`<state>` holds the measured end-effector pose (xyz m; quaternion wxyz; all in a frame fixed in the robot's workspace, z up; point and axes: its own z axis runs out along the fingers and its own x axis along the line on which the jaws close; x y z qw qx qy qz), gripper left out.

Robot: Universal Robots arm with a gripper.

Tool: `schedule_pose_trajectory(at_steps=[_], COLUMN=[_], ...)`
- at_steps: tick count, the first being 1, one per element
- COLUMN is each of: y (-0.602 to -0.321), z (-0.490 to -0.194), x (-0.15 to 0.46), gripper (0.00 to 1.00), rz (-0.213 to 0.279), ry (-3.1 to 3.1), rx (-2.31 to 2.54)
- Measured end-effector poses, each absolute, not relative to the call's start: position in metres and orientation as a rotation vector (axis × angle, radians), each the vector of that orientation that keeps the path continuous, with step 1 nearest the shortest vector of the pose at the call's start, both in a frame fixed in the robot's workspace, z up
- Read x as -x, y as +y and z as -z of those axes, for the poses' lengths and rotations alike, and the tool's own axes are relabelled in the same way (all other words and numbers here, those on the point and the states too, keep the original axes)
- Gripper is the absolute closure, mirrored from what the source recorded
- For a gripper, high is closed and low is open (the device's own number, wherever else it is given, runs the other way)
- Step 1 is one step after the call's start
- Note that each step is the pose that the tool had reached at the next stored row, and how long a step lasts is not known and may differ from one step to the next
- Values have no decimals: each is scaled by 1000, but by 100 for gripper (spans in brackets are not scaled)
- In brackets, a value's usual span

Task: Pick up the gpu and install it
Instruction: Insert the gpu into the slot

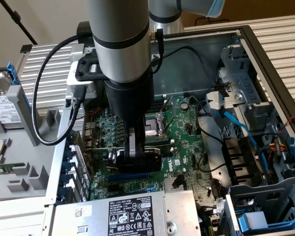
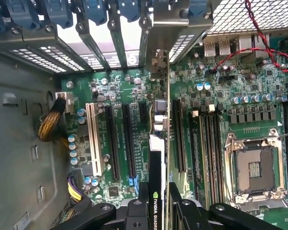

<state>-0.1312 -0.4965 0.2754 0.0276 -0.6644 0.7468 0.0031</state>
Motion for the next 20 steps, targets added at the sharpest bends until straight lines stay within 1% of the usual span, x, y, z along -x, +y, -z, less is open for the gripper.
schedule_pose_trajectory(at_steps=[9,20], y=[-498,-498], z=[-284,-284], x=[120,119], gripper=[73,73], rz=[-11,-12], ry=[2289,2244], rx=[2071,2121])
